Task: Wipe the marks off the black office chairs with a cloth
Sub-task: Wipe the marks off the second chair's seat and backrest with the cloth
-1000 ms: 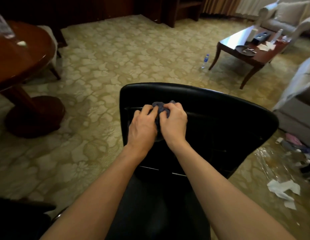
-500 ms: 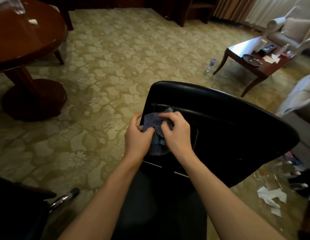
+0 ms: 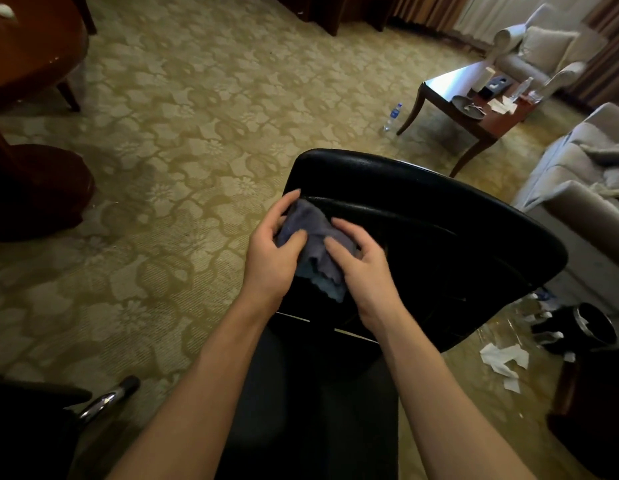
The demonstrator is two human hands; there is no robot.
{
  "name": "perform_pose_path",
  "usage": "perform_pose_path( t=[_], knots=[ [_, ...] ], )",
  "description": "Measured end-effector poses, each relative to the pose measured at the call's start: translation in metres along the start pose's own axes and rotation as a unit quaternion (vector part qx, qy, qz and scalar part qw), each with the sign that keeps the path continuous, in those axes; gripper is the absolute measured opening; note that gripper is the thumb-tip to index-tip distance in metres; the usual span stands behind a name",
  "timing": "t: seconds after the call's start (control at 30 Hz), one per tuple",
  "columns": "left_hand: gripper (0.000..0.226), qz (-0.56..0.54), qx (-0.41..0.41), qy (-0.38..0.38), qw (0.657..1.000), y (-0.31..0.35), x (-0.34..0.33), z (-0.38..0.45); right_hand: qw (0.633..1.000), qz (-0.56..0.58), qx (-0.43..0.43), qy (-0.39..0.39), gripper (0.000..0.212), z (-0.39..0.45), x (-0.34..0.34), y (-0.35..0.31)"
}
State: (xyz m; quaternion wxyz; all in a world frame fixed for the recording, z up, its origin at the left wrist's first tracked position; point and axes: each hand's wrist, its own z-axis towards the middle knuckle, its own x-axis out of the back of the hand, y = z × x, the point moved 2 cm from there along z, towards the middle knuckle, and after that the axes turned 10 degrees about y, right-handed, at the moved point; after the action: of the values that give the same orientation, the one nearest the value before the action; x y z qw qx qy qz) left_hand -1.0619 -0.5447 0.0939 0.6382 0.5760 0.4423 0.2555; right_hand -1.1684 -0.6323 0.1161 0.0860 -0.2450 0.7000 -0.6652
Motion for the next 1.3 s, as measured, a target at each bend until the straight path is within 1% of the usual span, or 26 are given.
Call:
perform_pose_path(
  t=[0.1,0.17,0.2,0.23,0.27,0.33,0.4,0.47,0.53,0.6,0.67,0.7,0.8,0.87,1.0,1.07,1.13,1.23,1.3],
  knots=[
    [0.060,0.009,0.081,-0.007,0.997,-0.020,0.013,-0.012,0.999,-0.022,-0.023,-0.008,0.042,-0.021,0.001,0.020],
    [0.055,0.041,0.147,-0.001,0.988,-0.036,0.025,-0.026,0.999,-0.051,0.003,0.000,0.042,-0.031,0.002,0.033],
    [0.055,0.064,0.165,0.001,0.984,-0.043,0.029,-0.031,0.998,-0.057,0.008,0.003,0.042,-0.033,0.003,0.038],
    [0.053,0.081,0.160,0.000,0.984,-0.047,0.031,-0.035,0.998,-0.056,0.008,0.003,0.041,-0.034,0.003,0.041],
    [0.048,0.091,0.137,-0.002,0.986,-0.048,0.032,-0.037,0.998,-0.059,0.009,0.001,0.040,-0.035,0.002,0.043],
    [0.039,0.106,0.061,-0.007,0.992,-0.043,0.025,-0.034,0.997,-0.076,0.022,0.018,0.038,-0.033,0.003,0.042],
    [0.037,0.125,-0.019,-0.002,0.992,-0.035,0.014,-0.024,0.991,-0.107,0.066,0.056,0.035,-0.025,0.006,0.030],
    [0.037,0.153,-0.099,0.003,0.983,-0.024,0.001,-0.012,0.978,-0.130,0.129,0.096,0.031,-0.012,0.008,0.010],
    [0.030,0.164,-0.157,0.009,0.974,-0.011,-0.012,0.003,0.962,-0.149,0.190,0.126,0.028,0.002,0.008,-0.011],
    [0.019,0.166,-0.199,0.018,0.966,0.001,-0.022,0.017,0.950,-0.169,0.227,0.132,0.027,0.018,0.005,-0.025],
    [0.014,0.194,-0.242,0.032,0.950,0.003,-0.029,0.030,0.942,-0.203,0.236,0.126,0.027,0.033,-0.002,-0.026],
    [0.013,0.219,-0.248,0.035,0.943,-0.001,-0.031,0.036,0.937,-0.230,0.233,0.125,0.025,0.040,-0.006,-0.022],
    [0.011,0.299,-0.217,0.020,0.929,-0.028,-0.032,0.045,0.914,-0.318,0.215,0.133,0.016,0.049,-0.013,-0.003],
    [0.009,0.330,-0.201,0.017,0.922,-0.046,-0.027,0.041,0.907,-0.349,0.196,0.129,0.010,0.047,-0.015,0.014],
    [0.004,0.362,-0.154,0.009,0.919,-0.070,-0.018,0.029,0.915,-0.367,0.128,0.105,0.006,0.037,-0.017,0.044],
    [0.004,0.342,-0.161,0.011,0.926,-0.067,-0.017,0.026,0.919,-0.364,0.119,0.095,0.007,0.037,-0.016,0.042],
    [0.006,0.301,-0.210,0.034,0.929,-0.048,-0.018,0.027,0.921,-0.334,0.170,0.103,0.010,0.039,-0.013,0.025],
    [0.010,0.243,-0.287,0.080,0.923,-0.010,-0.028,0.035,0.919,-0.234,0.278,0.155,0.009,0.043,-0.007,-0.016],
    [0.010,0.234,-0.299,0.085,0.921,0.003,-0.035,0.044,0.917,-0.208,0.293,0.174,0.007,0.047,-0.007,-0.030]
  ],
)
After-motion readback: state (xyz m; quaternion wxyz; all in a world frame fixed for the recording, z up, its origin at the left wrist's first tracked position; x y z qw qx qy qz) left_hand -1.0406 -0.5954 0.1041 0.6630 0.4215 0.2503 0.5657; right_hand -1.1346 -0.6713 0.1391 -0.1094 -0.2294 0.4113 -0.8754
